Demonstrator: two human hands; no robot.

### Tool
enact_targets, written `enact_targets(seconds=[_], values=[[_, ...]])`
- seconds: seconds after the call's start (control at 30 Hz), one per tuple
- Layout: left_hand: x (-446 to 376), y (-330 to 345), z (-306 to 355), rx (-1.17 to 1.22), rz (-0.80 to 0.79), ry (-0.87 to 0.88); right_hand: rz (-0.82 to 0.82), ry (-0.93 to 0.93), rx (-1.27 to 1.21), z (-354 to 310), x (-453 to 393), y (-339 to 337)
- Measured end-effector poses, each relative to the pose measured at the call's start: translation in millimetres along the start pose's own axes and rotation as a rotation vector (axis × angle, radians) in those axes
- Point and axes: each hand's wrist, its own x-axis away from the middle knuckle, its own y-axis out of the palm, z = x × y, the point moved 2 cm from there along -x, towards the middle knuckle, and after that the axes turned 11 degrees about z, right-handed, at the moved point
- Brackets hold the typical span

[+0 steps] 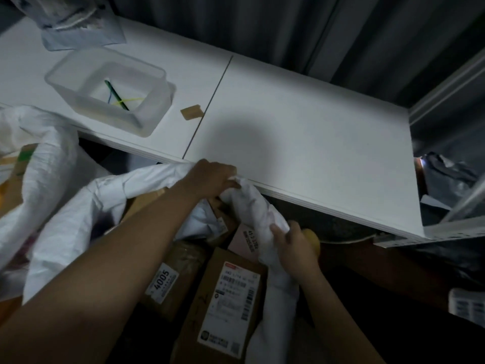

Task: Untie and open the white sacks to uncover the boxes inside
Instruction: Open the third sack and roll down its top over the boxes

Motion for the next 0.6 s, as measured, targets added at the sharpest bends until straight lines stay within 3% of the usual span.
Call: enact_targets(seconds=[0.07,0.13,0.23,0.3,0.37,0.47,0.53,0.6], values=[[0.6,-1.5,8.9,-0.101,-0.022,-0.007,0.054,0.115,-0.340,13.0,2.0,2.0],[7.9,3.2,28.1,-0.207,-0.068,0.103,0.037,0.324,-0.641,10.7,0.8,-4.1],[17.1,18.0,60.8,-0.220,-0.040,0.341,-0.115,0.632,-0.781,13.4,-0.8,-5.0],[10.9,27.5,69.4,-0.171,0.091,0.417,-0.168,0.627,-0.820,8.9,4.8,-4.7],[4.8,28.6,71.2,-0.123,0.172,0.384,-0.142,0.612,-0.765,11.7,6.2,-3.1],[-0.5,34.3,75.7,-0.217,0.063,0.230,0.084,0.369,-0.463,23.9,22.4,-8.2],[-5.3,33.9,78.3,-0.189,0.098,0.183,0.132,0.181,-0.194,20.4,45.0,-6.3],[-5.5,33.5,79.1,-0.127,0.150,0.208,0.163,0.083,-0.108,14.7,63.1,4.5]])
